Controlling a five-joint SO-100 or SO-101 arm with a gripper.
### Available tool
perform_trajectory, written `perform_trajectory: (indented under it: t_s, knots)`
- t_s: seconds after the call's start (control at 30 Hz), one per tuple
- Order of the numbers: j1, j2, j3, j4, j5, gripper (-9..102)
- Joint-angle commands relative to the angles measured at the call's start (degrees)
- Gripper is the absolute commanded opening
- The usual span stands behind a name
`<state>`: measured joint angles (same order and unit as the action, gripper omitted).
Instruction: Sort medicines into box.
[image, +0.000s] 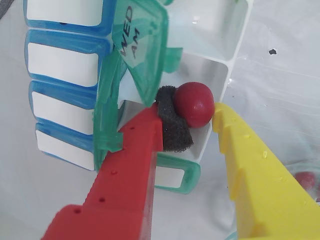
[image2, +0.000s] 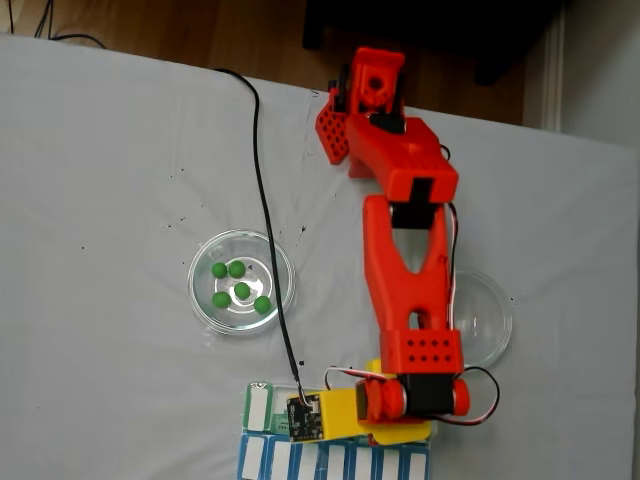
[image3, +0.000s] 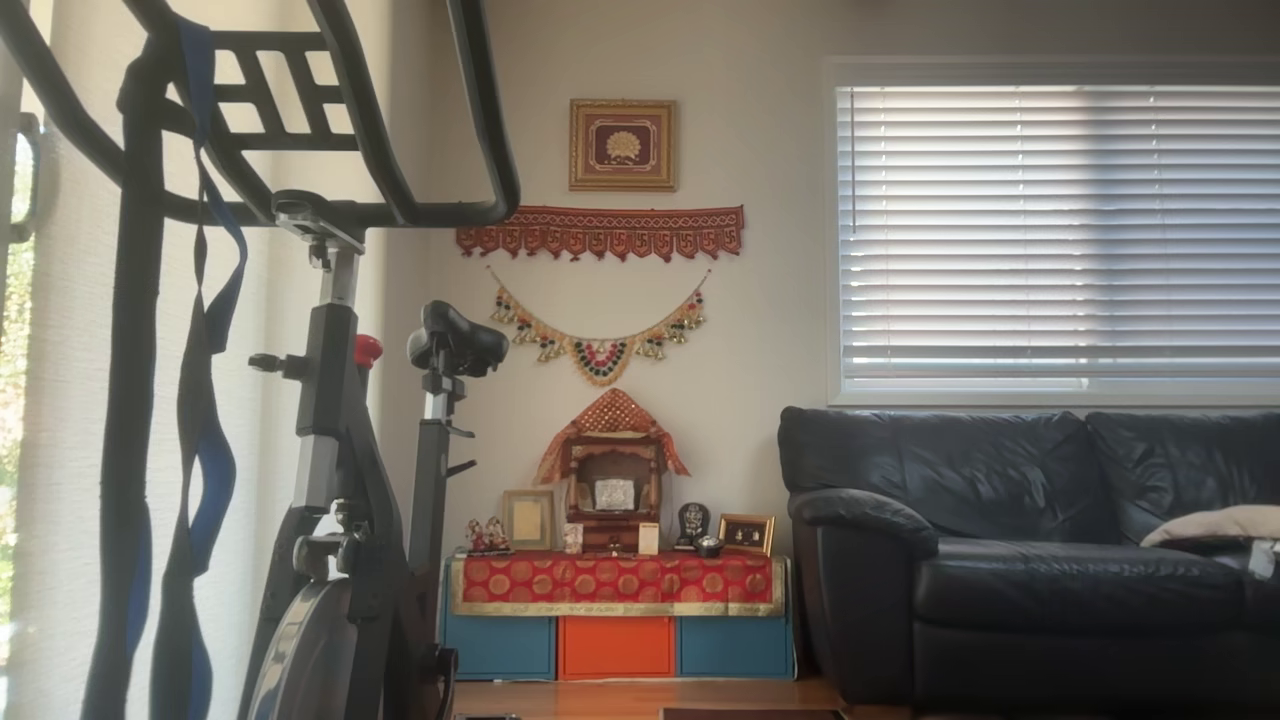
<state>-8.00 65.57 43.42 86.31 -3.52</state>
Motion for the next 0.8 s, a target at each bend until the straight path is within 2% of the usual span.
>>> perform_trajectory:
  t_s: [0.0,0.2,0.77]
  knots:
    - [0.35,0.53,-8.26,2.02,-0.70,1]
    - [0.35,0.70,-8.88,3.69,-0.88,2]
    - [0.18,5.19,-4.31,3.96,-0.70,21]
